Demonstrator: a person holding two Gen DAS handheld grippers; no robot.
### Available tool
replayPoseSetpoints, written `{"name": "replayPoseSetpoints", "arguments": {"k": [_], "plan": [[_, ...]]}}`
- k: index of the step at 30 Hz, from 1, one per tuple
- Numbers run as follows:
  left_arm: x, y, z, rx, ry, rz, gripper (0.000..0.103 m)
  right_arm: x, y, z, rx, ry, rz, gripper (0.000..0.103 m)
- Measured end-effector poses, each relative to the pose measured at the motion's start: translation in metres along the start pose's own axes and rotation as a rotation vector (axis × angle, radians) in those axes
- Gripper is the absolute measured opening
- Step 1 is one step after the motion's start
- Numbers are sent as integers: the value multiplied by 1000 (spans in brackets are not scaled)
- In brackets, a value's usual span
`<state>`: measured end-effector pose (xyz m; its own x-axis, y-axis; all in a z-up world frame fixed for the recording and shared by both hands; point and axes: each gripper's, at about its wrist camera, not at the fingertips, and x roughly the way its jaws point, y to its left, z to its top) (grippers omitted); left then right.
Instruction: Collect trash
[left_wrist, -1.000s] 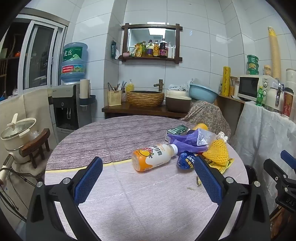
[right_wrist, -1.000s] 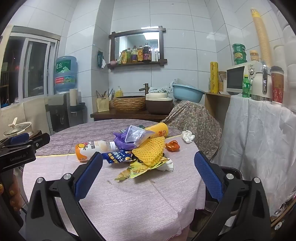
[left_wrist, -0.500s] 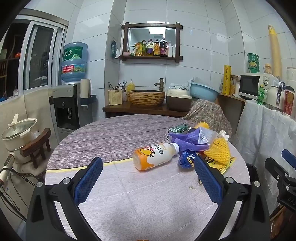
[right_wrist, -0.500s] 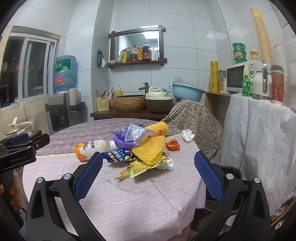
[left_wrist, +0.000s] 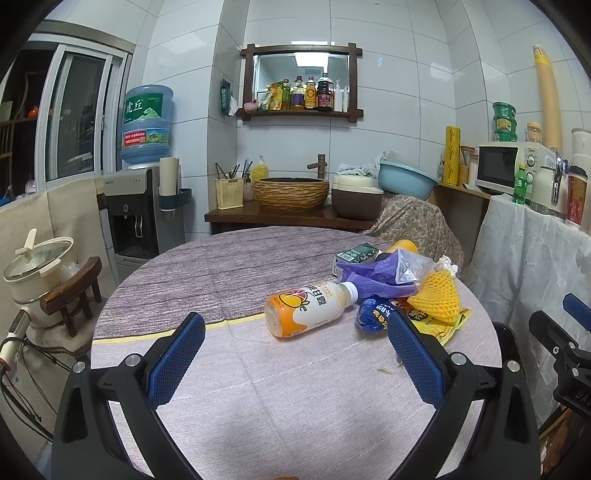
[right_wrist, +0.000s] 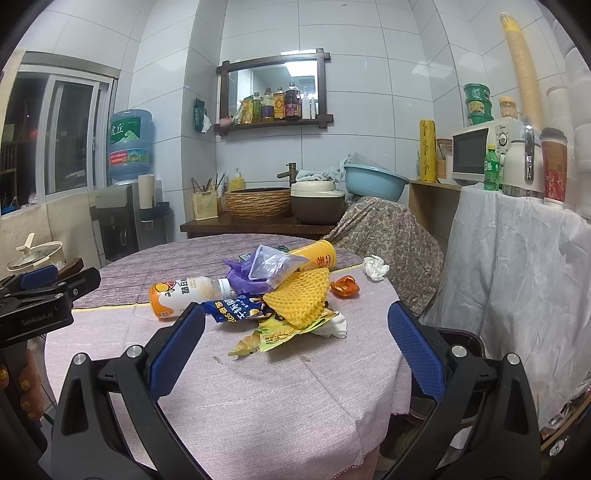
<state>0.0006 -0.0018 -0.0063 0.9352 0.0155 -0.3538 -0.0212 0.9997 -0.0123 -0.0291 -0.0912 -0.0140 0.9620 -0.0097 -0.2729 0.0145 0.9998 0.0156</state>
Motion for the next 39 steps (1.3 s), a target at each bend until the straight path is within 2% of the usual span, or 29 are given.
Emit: {"name": "replayPoseSetpoints", "arguments": {"k": [39], "plan": [[3,-3,1,-1,13,-19,98,2,-1,-2,5,1,-2,98]]}}
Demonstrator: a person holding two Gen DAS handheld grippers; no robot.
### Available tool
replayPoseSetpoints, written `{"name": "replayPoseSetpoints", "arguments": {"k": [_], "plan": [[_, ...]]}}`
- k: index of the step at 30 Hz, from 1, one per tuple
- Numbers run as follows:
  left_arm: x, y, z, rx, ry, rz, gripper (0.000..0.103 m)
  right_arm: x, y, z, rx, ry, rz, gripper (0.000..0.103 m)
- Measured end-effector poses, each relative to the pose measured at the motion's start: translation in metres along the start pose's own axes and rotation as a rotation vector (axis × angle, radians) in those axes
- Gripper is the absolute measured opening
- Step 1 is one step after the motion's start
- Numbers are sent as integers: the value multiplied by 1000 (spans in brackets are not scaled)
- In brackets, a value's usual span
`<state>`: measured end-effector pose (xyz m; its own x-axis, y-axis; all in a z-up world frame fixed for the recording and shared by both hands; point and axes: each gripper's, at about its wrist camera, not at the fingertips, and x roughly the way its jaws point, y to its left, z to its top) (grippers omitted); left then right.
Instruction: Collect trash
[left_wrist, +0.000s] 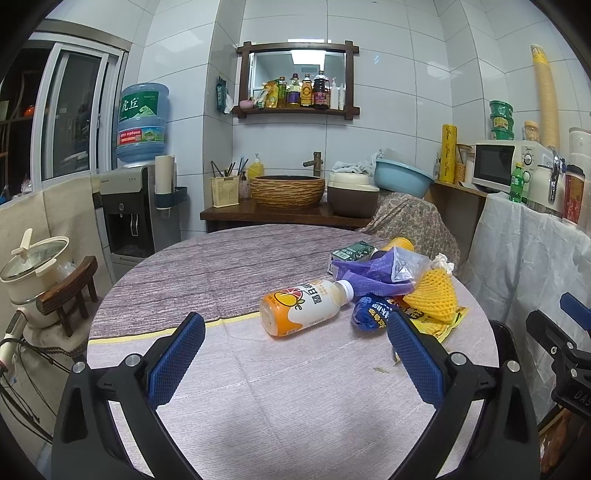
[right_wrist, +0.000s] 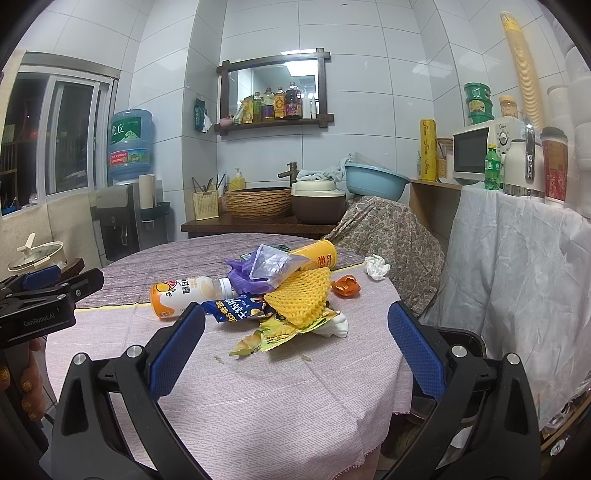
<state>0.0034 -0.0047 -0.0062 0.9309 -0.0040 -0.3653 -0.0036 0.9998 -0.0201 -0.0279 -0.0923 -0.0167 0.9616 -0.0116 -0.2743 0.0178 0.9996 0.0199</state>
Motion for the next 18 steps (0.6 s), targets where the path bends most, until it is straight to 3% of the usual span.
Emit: {"name": "replayPoseSetpoints", "arguments": {"k": [18], "plan": [[0,-3,1,4,1,-6,98,0,0,0,2,0,-1,98]]}}
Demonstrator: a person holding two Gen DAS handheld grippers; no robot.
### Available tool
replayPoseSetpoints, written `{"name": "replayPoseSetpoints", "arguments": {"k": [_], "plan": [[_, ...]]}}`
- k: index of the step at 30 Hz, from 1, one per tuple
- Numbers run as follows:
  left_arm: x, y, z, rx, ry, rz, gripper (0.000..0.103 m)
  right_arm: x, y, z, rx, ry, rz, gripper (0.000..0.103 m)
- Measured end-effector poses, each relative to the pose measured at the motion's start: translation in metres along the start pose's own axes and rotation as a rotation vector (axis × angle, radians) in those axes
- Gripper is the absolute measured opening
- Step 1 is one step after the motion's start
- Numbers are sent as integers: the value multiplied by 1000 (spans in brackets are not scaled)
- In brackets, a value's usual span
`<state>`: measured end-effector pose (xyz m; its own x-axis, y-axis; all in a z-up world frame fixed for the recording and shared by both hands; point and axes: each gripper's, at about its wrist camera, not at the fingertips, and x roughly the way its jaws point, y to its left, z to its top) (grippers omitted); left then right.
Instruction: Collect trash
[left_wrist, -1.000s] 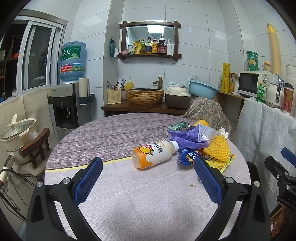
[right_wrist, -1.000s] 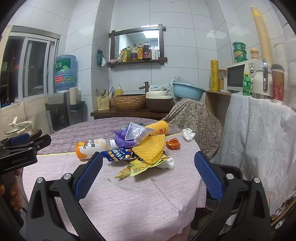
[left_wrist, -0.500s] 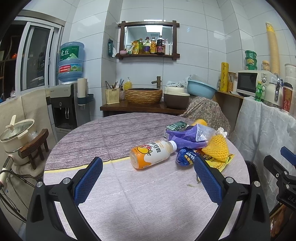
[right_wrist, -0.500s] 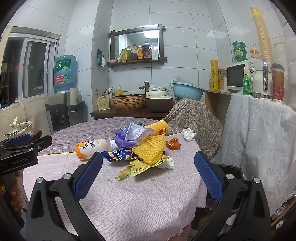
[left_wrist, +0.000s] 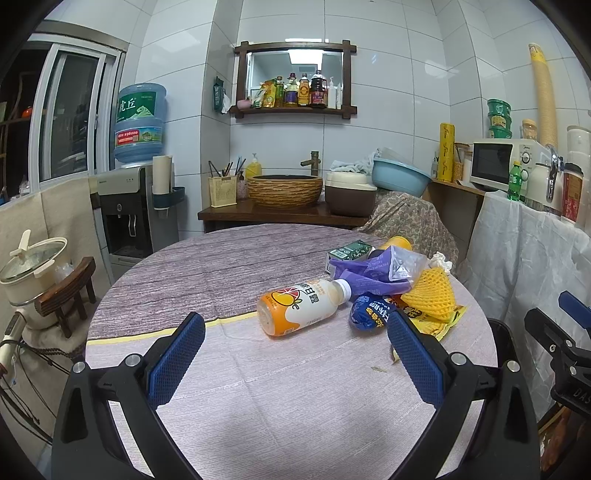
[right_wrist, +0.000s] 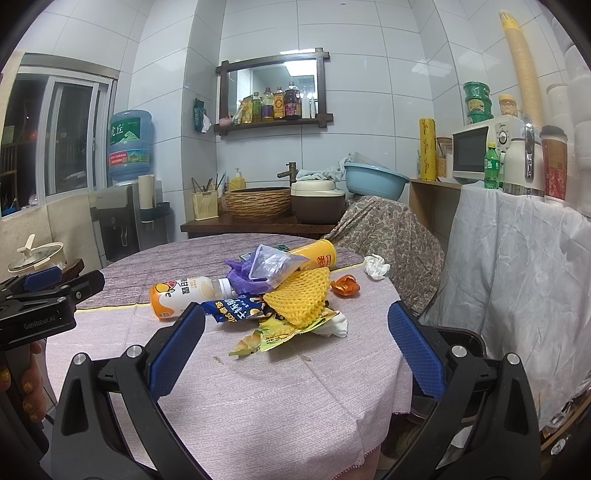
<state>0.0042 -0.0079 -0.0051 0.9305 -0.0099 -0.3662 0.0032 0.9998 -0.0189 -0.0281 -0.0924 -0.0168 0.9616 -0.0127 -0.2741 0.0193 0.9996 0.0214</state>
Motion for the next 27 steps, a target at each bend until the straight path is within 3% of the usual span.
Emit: {"name": "replayPoseSetpoints", "arguments": {"k": [27], "plan": [[4,3,-4,6,20,-1,98,1,1,-1,0,6,-2,98]]}}
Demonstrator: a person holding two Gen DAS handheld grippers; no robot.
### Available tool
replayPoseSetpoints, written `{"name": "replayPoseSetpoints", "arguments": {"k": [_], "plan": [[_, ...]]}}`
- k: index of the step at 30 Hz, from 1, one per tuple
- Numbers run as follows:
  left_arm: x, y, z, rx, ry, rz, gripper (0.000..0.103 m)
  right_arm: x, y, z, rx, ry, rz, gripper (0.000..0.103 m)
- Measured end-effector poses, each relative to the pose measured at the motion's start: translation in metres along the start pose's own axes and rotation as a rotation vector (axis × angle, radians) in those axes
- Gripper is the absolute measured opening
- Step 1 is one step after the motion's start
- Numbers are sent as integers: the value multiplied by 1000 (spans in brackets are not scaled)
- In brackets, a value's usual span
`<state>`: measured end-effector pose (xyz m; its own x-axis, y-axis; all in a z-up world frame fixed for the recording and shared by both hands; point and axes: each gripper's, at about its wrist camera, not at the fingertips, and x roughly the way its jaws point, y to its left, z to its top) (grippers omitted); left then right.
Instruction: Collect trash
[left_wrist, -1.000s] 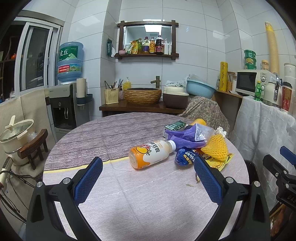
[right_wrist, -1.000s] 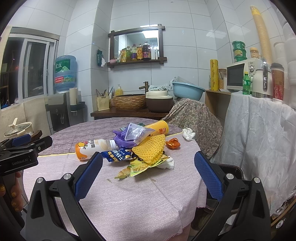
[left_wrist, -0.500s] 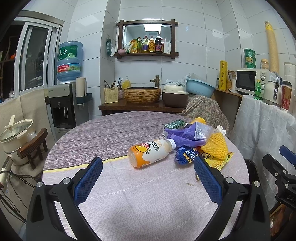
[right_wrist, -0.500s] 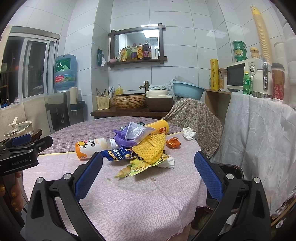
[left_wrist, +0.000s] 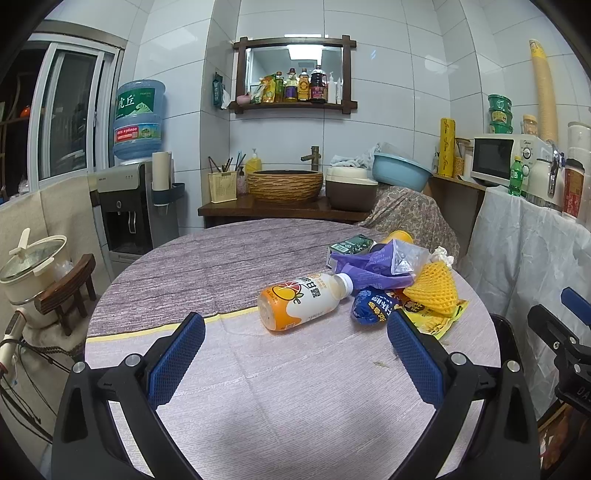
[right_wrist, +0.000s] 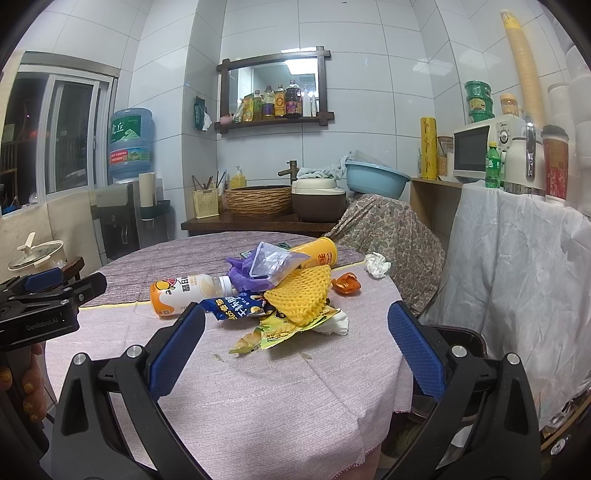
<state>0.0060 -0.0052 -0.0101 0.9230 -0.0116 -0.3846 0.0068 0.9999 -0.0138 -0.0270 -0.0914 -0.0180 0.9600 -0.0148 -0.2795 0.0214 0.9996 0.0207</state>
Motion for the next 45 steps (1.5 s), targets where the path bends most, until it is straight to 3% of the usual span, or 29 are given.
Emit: {"name": "replayPoseSetpoints", "arguments": {"k": [12,22,25,28,33,36,45], "plan": [[6,2,-3,1,29,-21,98,9,1,-4,-14,34,11,98],[44,12,-25,27,189,-90,97,80,-16,-35,72,349,130,98],[53,10,-26,52,212,-99,88,98,-25,-37,137,387,171,98],[64,10,-23,59,237,-123,77,116,-37,-31,194,399,171,98],[77,10,-10,80,227,-141,69,135,-43,-6,175,359,155,98],[85,9,0,78,224,-160,65,150,-40,10,156,343,194,98],[104,9,17,114,219,-158,63,204,-10,49,37,360,270,98]]}}
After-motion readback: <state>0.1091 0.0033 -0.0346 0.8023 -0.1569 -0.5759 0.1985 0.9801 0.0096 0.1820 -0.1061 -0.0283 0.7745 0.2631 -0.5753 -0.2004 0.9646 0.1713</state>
